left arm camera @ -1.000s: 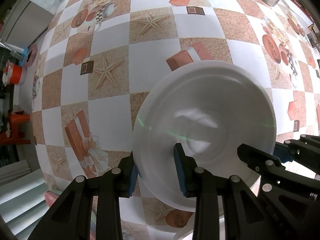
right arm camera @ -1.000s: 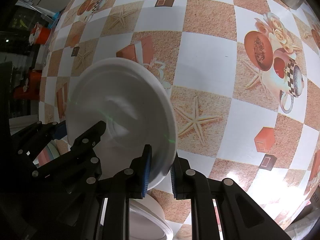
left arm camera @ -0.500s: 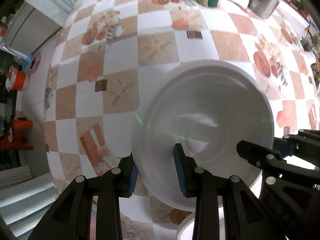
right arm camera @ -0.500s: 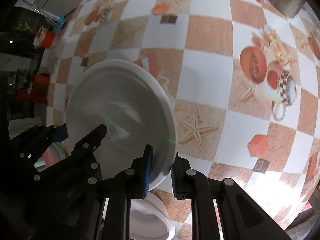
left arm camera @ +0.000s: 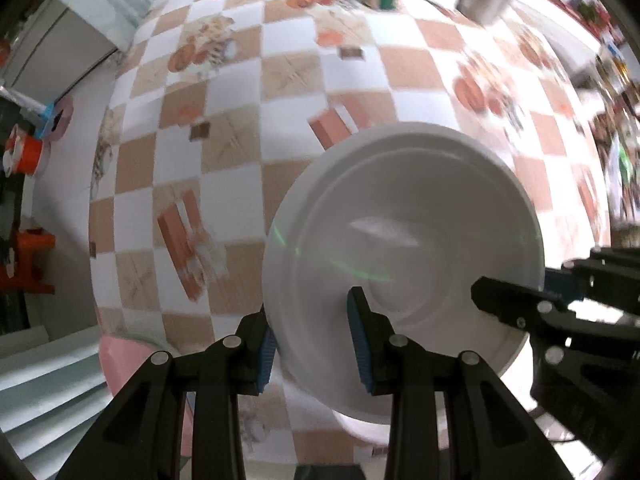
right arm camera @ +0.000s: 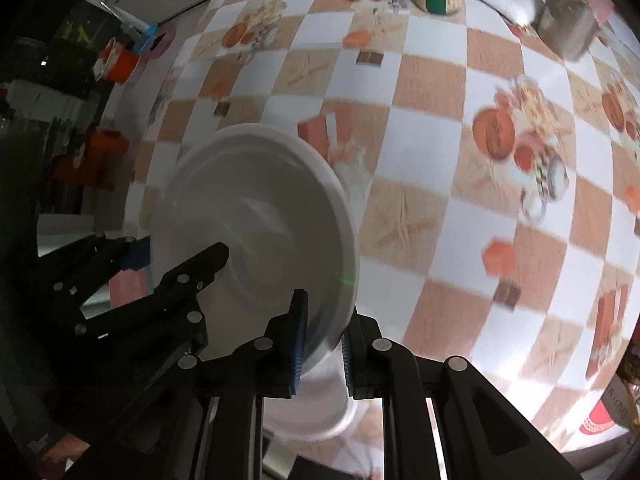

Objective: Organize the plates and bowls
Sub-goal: 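Lower the white bowl onto the table beside the plate stack and open both grippers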

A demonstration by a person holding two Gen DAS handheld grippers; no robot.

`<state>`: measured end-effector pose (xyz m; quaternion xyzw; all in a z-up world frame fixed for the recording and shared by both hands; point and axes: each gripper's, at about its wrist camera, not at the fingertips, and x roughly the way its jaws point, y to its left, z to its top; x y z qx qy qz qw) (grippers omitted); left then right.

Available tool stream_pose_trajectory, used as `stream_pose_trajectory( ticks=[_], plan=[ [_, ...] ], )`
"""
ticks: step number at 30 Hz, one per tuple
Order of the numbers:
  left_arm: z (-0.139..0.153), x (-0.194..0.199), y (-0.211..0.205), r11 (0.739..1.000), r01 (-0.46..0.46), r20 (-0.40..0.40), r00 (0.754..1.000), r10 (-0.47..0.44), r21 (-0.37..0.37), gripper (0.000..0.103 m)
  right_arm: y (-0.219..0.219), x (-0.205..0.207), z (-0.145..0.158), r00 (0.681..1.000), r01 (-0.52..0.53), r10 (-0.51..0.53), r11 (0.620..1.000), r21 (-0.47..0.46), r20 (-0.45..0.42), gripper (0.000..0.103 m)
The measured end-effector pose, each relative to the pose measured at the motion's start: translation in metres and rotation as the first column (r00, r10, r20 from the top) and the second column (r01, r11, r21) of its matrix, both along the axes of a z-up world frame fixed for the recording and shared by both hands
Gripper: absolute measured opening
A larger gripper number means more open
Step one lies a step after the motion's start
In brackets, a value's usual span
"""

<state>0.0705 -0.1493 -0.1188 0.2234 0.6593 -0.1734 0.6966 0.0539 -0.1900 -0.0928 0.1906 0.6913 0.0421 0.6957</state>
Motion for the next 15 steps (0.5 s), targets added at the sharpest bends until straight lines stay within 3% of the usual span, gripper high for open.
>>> stream_pose_trajectory(
  ticks=[5,12,15],
  plan=[
    [-0.013,-0.035,0.007,0.998,0.058,-0.082,0.995,-0.056,0.018,0.037,0.009,-0.038,-0.006,0.998,-0.017,0.017,1.000,0.004,-0.058,0.018],
    [-0.028,-0.053,0.013,0.995,0.081,-0.153,0.986,-0.071,0.062,0.041,0.023,-0.061,-0.022,0.991,-0.030,0.031,0.999,0.009,-0.127,0.018],
    [-0.026,-0.056,0.018,0.994,0.098,-0.147,0.985,-0.089,0.053,0.054,0.027,-0.062,-0.023,0.991,-0.035,0.035,0.999,0.000,-0.128,0.018]
  ],
)
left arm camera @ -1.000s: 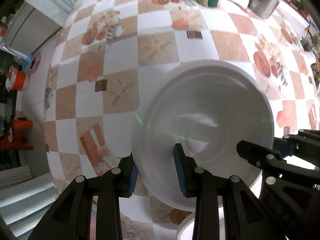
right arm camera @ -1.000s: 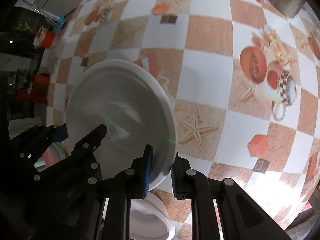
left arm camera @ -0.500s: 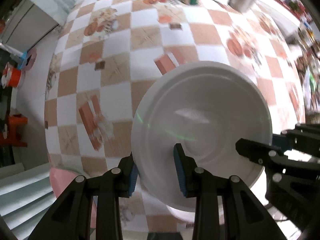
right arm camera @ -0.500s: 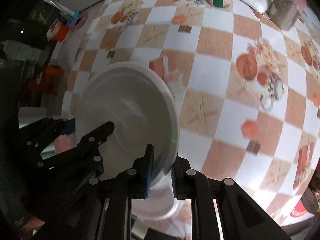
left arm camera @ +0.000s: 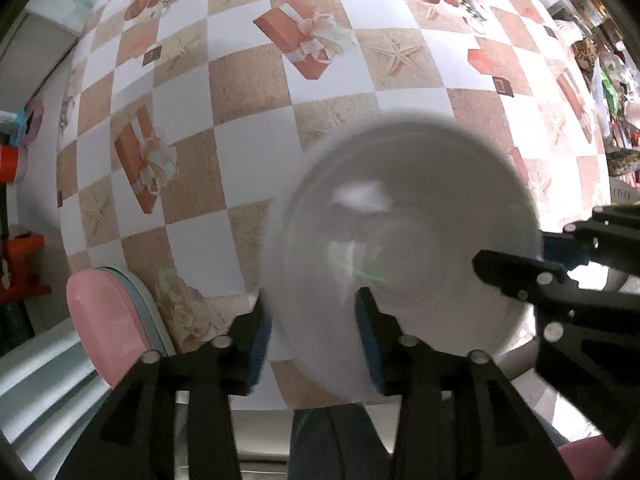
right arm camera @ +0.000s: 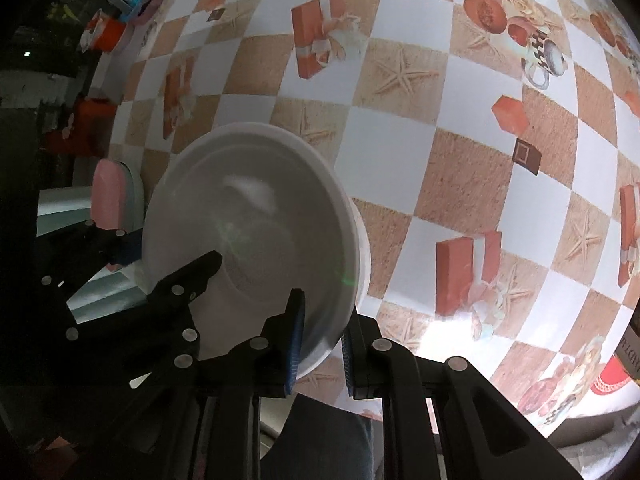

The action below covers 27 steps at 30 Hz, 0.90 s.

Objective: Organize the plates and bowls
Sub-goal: 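Lower the white bowl onto the table beside the plate stack and open both grippers, then move both grippers back toward the white bowl rim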

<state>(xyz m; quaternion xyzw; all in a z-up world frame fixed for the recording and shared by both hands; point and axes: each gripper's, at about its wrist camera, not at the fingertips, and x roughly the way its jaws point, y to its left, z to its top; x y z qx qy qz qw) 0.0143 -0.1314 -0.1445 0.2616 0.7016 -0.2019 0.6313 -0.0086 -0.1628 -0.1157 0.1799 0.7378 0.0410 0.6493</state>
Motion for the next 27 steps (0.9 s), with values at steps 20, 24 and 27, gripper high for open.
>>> stream_pose_trajectory(
  ticks=[20,24,27],
  plan=[
    [0.029,-0.019,0.072,0.984,0.159,0.027,0.987,-0.157,-0.086,0.061,0.009,-0.046,0.030,0.979,0.200,-0.201,0.957,-0.210,0.017,0.102],
    [0.039,-0.001,0.101,0.990,0.096,0.052,0.994,-0.091,-0.103,0.061,0.018,-0.053,0.038,0.964,0.264,-0.265,0.937,-0.231,0.028,0.102],
    [0.045,0.010,0.116,0.991,0.056,0.071,0.996,-0.048,-0.117,0.061,0.025,-0.054,0.043,0.958,0.283,-0.283,0.928,-0.243,0.037,0.102]
  ],
)
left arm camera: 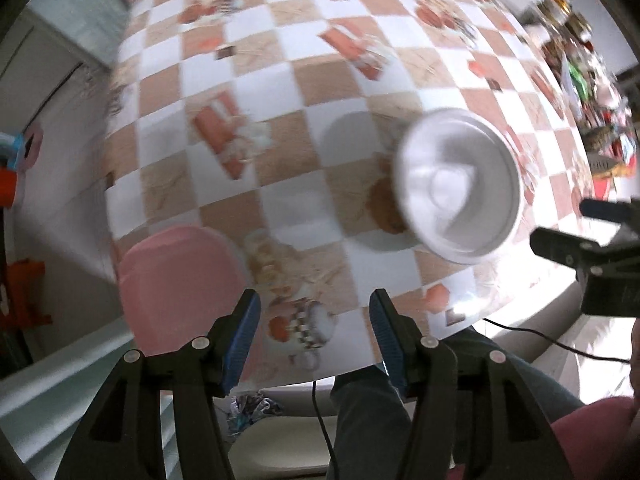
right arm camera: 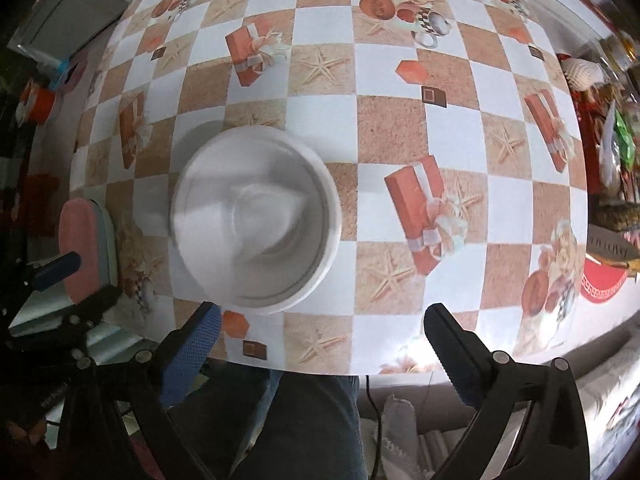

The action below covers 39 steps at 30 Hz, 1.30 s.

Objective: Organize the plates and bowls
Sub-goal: 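Move both grippers back toward the white bowl rim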

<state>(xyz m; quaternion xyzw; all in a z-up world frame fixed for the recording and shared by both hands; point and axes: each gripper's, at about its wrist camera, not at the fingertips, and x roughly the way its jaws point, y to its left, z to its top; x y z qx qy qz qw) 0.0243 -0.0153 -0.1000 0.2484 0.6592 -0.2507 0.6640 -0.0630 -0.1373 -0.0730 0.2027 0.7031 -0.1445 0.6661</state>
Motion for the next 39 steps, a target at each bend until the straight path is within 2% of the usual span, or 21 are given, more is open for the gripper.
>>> stream_pose_trajectory(
  ticks=[7,13,21,39],
  plan=[
    [0.008,0.002,0.024,1.000,-0.019,0.025,0.999,0.020,-0.014,0.061,0.033,-0.002,0.005,0.999,0.030,-0.030,0.999,-0.019,0.029,0.102],
    [0.023,0.008,0.048,0.999,-0.039,0.082,0.996,0.041,-0.026,0.061,0.049,-0.001,0.008,0.996,0.075,-0.075,0.997,-0.007,0.057,0.102],
    [0.020,0.021,0.073,0.992,-0.121,0.068,0.990,0.123,-0.026,0.061,0.066,0.005,0.018,0.995,0.051,-0.048,0.998,-0.037,0.088,0.102],
    [0.035,0.028,0.056,0.997,-0.067,0.135,0.988,0.072,-0.045,0.061,0.050,0.003,0.032,0.983,0.117,-0.108,0.992,-0.052,0.146,0.102]
  ],
)
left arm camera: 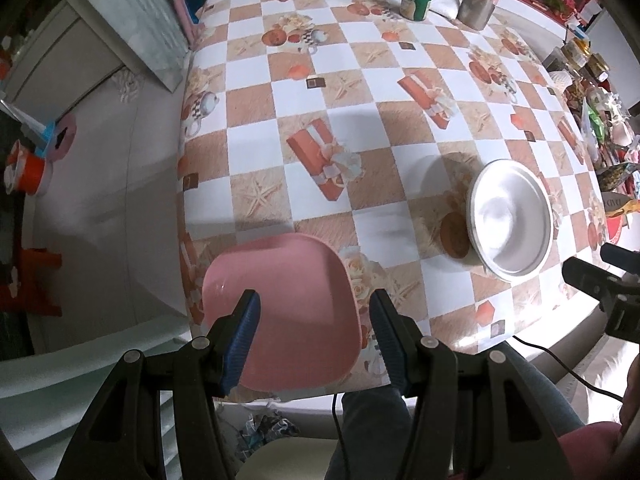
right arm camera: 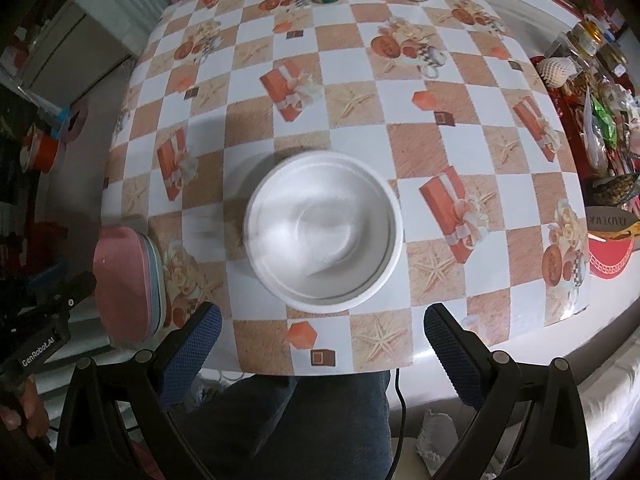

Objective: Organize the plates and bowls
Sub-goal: 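Move both grippers back toward the white bowl rim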

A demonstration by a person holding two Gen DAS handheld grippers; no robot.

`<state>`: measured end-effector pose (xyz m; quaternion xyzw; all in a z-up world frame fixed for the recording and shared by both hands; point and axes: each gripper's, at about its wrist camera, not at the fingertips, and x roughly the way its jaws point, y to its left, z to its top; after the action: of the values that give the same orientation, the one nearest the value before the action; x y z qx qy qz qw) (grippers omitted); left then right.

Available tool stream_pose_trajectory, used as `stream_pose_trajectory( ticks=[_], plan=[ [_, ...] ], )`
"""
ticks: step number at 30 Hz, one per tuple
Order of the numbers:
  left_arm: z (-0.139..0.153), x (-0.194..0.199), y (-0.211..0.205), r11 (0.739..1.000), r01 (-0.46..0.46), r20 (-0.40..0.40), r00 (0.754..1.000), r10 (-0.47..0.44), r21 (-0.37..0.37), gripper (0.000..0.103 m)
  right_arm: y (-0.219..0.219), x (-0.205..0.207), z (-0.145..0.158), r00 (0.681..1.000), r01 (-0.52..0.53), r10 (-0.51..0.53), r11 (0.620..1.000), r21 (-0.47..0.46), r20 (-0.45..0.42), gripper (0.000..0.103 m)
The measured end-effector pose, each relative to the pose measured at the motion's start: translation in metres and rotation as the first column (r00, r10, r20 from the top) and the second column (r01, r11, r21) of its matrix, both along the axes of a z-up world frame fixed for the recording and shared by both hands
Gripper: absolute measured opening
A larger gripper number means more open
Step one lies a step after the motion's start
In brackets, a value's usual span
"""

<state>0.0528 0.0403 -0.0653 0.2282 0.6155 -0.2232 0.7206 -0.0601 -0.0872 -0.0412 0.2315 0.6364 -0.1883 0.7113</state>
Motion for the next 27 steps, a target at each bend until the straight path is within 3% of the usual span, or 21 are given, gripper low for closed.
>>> stream_pose_trajectory(
  ticks=[9,17,27],
  plan=[
    [-0.001,-0.002,-0.008,0.999,0.007,-0.014,1.000,-0.007,-0.034,0.061,-0.003,-0.003,0.002,1.000,-0.004,0.004,1.000,-0.021,-0.011,0.102],
    [-0.003,-0.008,-0.023,0.998,0.013,-0.037,0.999,-0.015,-0.068,0.061,-0.005,-0.012,0.003,0.996,-0.040,0.035,0.997,-0.060,-0.076,0.102],
    [-0.024,-0.013,-0.060,0.999,-0.041,-0.105,0.994,0.038,-0.028,0.061,-0.027,-0.009,-0.014,0.984,-0.120,0.116,0.992,-0.025,-0.136,0.102]
  ],
)
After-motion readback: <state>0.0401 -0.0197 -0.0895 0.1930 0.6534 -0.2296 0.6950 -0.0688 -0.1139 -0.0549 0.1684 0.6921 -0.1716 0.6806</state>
